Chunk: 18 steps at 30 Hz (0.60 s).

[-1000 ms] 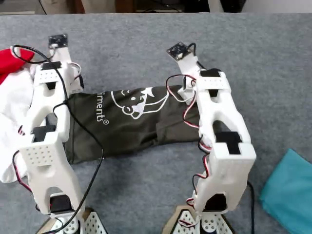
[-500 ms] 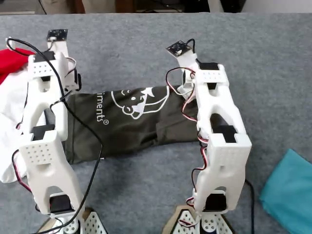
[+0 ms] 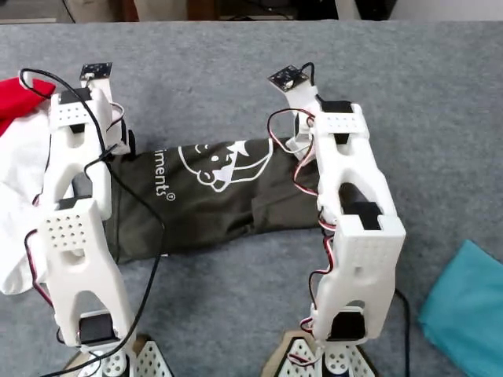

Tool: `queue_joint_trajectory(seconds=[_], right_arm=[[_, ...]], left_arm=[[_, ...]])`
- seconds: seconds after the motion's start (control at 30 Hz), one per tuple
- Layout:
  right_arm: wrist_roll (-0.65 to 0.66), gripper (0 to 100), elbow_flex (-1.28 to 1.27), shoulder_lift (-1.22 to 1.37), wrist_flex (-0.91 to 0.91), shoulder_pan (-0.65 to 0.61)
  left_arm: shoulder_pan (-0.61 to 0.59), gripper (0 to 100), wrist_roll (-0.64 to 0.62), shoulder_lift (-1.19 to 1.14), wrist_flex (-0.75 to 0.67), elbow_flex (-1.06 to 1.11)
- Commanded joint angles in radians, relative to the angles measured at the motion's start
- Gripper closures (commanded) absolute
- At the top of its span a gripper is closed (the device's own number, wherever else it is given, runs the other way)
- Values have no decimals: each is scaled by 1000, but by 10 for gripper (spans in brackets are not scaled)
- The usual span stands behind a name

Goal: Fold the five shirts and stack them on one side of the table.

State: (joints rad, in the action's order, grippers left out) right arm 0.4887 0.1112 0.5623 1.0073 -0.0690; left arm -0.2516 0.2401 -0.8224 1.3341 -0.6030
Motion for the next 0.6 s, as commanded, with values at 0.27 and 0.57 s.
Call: queue_joint_trajectory(seconds=[0.27,0.57], right_arm=[[34,993,36,4,9,2],[69,993,38,5,23,-13]], left_arm=[[-32,981,-37,-74,5,-132],[-84,981,-29,-65,104,-215]])
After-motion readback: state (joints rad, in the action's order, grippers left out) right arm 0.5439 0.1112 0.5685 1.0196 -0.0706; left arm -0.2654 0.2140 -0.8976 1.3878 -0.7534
